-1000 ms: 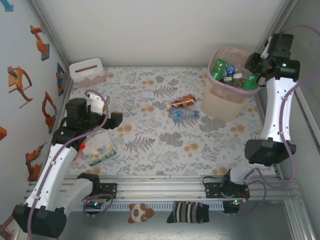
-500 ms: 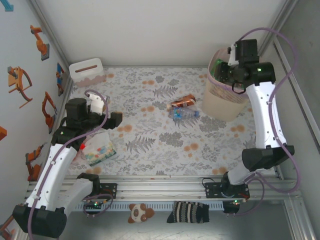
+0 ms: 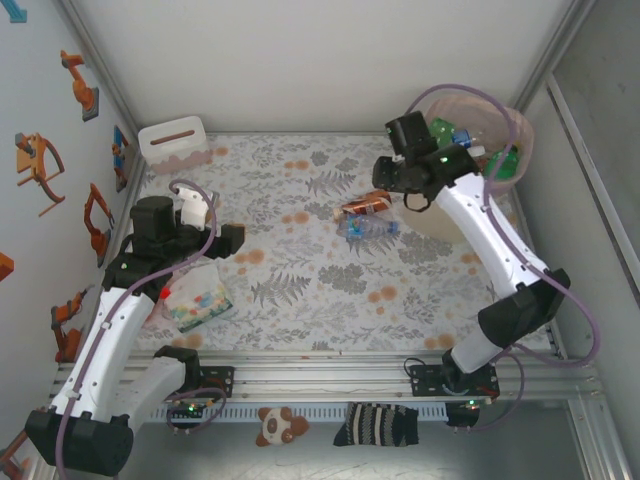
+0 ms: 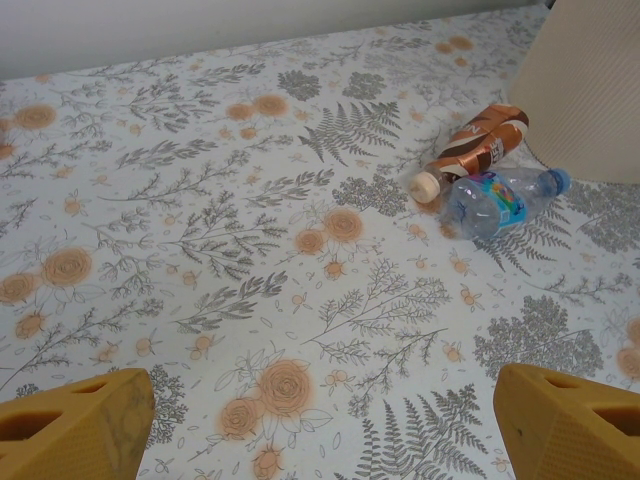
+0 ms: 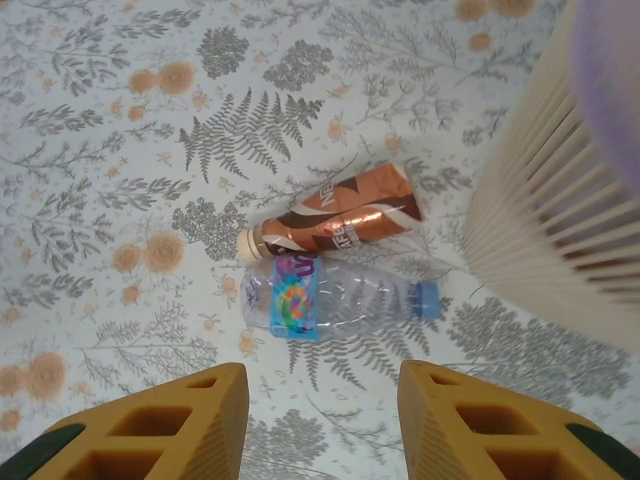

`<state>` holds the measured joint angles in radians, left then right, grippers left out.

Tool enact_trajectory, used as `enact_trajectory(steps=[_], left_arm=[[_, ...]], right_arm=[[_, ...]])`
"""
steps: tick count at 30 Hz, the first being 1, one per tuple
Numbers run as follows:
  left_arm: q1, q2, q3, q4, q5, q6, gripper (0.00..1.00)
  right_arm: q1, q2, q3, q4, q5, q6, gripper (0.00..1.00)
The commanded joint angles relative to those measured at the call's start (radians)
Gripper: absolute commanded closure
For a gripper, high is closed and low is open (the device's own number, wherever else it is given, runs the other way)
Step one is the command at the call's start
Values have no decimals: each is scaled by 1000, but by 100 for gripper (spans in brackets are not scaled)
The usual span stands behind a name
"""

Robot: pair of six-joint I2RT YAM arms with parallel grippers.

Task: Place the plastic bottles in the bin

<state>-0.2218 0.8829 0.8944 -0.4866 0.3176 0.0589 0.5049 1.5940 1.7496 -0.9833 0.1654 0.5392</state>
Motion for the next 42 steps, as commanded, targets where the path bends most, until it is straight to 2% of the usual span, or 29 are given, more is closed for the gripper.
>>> enact_trajectory(steps=[1,5,8,11,16,19,24,29,30,31,35,42], left_arm=[[4,-12,20,-4,14,-2,12],[4,-23,18,-4,15,-2,12],[4,-32,18,-3,18,-3,12],[4,-37,17,0,25,-6,12],[5,-40,18,0,29,-10,12],[5,-47,16,0,29,-9,12],[4,-49,16,0,26,-9,12],[4,-52,14,0,21,-9,12],[4,-53,14,0,21,-10,12],[5,-54,14,0,20,-9,12],[4,-53,14,-1,21,-10,12],[4,-54,14,-1,19,-9,12]], right_arm=[[36,-8,-60,88,175,311,56],[95,10,-150,141,259,589,51],[125,68,-146,98,312,772,47],[132,126,-158,62,317,951,43],[137,209,-223,105,304,1182,41],[142,266,-230,166,295,1235,39],[146,348,-217,253,230,1308,26],[146,409,-195,291,169,1343,19],[146,420,-194,298,158,1350,12],[145,428,-193,302,151,1353,10],[146,457,-186,304,142,1361,7],[129,490,-170,319,123,1343,7]])
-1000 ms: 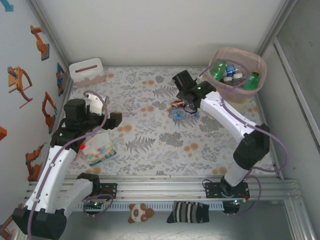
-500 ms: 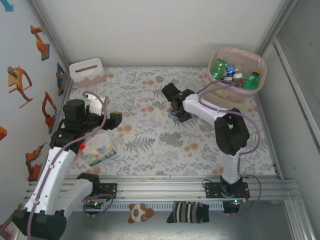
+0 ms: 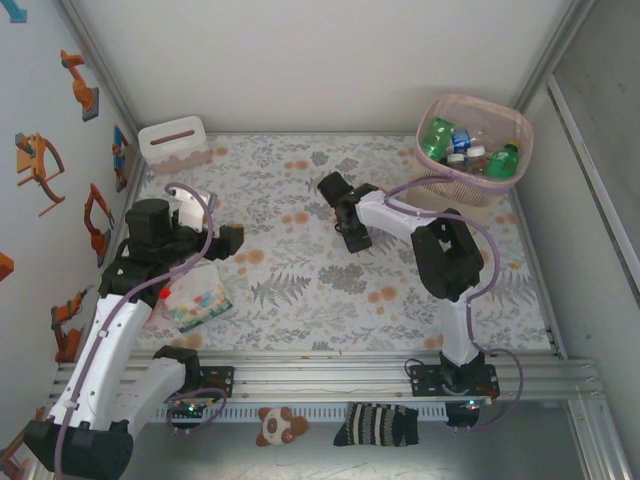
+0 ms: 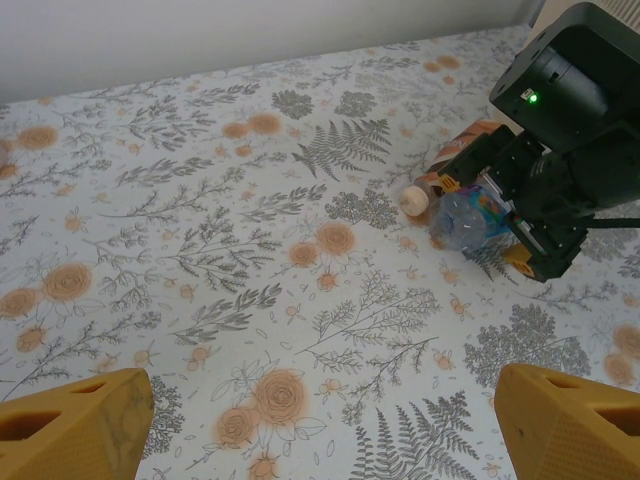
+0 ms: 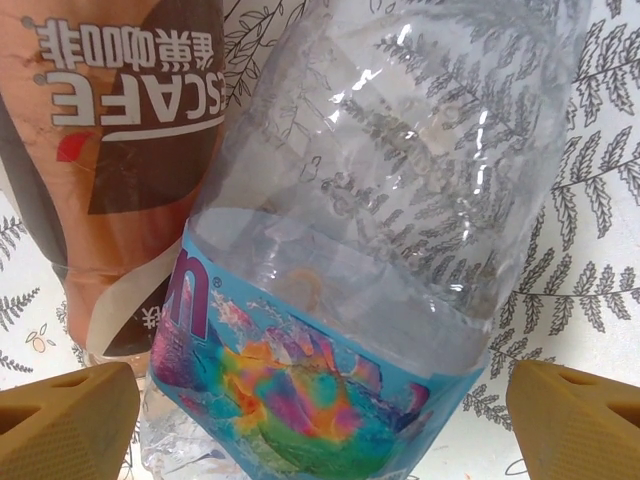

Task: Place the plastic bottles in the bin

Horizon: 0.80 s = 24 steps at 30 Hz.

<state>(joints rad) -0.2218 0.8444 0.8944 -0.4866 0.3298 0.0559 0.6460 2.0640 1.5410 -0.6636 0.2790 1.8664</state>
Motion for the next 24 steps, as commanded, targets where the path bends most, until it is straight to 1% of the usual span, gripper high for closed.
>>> enact_trajectory(steps=[1,5,11,21,23,24], left_arm=[[5,-16,14,0,6,-7,12],[5,-17,14,-1,5,-6,12],[5,-18,14,-1,4,-5,12],[4,-19,14,-3,2,-4,12],[5,-20,13,-3,2,-4,12],[5,-19,12,-3,2,-4,12]], right_arm=[[-14,23,37,-2,9,15,7],[-27,31,28,-2,4,15,9],[-38,32,-3,2,1,15,18],[-55,48,-49,30,-9,0,27],[-57,46,-56,30,-9,-3,31],[-57,41,-61,30,-8,-3,31]])
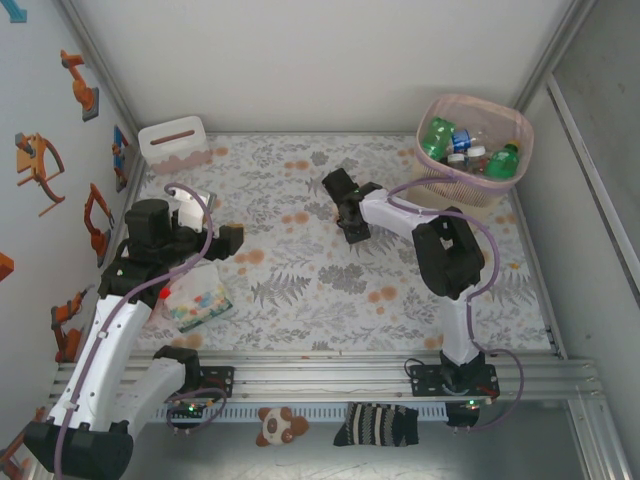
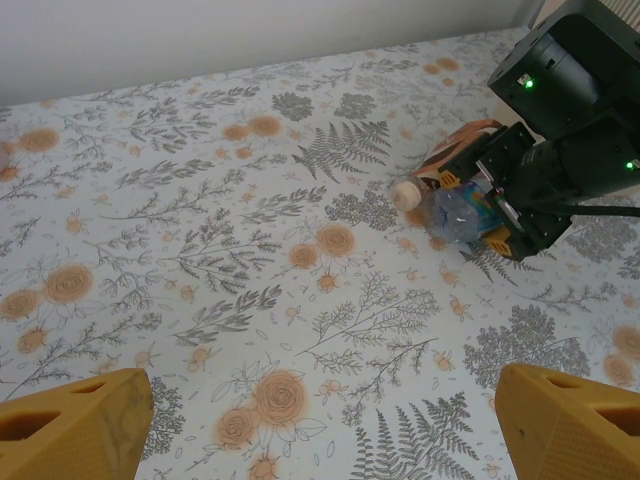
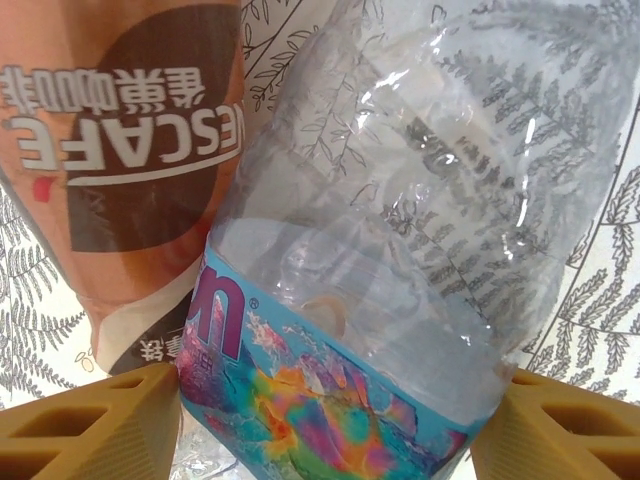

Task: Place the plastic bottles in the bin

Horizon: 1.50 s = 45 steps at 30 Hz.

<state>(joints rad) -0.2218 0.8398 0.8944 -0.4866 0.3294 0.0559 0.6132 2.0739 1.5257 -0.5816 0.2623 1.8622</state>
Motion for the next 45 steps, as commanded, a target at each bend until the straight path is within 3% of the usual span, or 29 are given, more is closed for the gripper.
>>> enact_trajectory(steps=[1,8,14,22,30,45], left_arm=[[5,-14,13,-3,3,-4,12],[4,-12,13,-3,2,-4,12],[4,-12,14,-3,0,-5,11],[4,-11,14,-7,-9,0,11],[6,-14,12,-6,-14,0,11],[6,-12,13,-9,-23,3,11]], right_arm=[[-24,28,-48,-51,7,1,31],[-20,-56,-94,-68,-14,-30,29],[-13,-129,-128,-75,-103,-155,27],[-15,-191,-118,-82,-140,-305,14],[-27,-126,-20,-107,-132,-320,8],[-62,-10,-19,-140,-171,-308,3]])
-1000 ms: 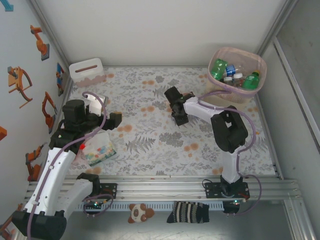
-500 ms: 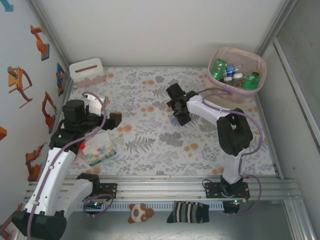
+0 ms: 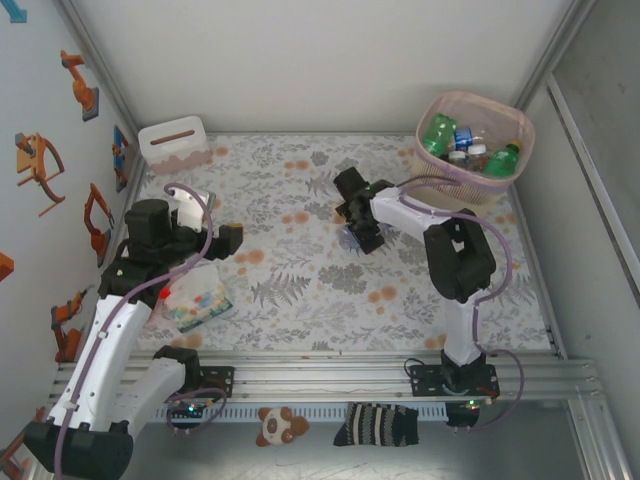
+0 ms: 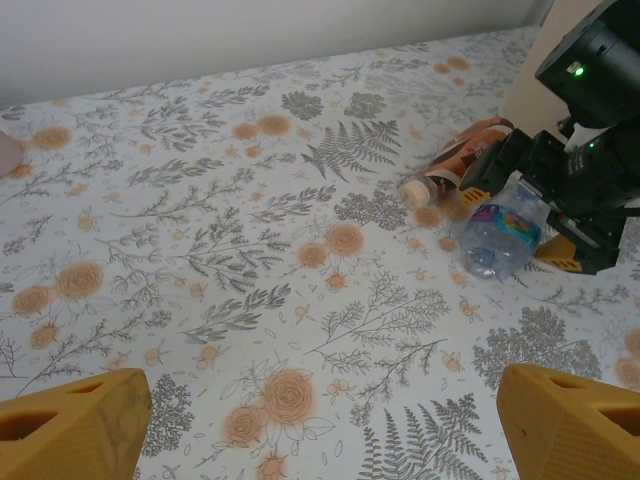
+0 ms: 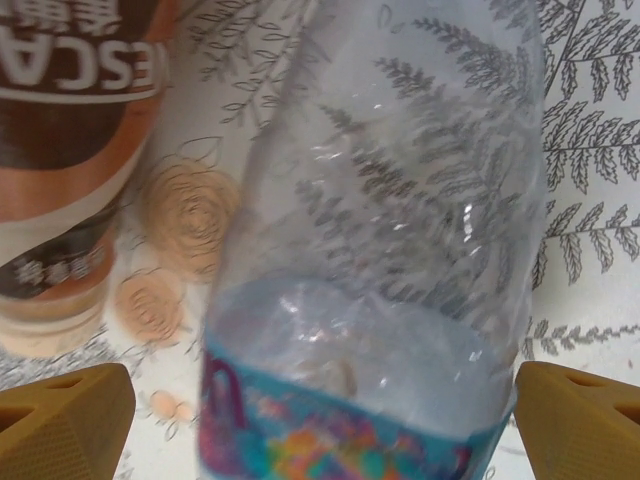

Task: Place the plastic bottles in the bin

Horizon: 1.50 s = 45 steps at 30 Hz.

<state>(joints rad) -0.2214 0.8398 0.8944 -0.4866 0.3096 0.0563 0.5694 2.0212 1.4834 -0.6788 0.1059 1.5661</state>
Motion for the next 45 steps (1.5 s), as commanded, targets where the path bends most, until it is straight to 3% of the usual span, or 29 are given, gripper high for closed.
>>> enact_trajectory(steps=[1,7,17,30,34,45], left_arm=[[5,-13,13,-9,-2,3,11],[7,-12,13,-9,-3,3,11],[11,-11,15,-9,2,3,11],[11,-8,15,-6,5,1,11],[11,-8,15,-7,6,1,11],[11,-7,15,-6,13,-1,11]], right_arm=[[-20,52,23,-43,-19,-12,2],[-25,78,11,-42,-29,-14,5],[-16,20,-7,-51,-19,-21,25],[60,-156,-22,-78,0,-91,30],[66,-216,30,-94,8,-252,31],[53,-392,177,-169,43,-874,35]])
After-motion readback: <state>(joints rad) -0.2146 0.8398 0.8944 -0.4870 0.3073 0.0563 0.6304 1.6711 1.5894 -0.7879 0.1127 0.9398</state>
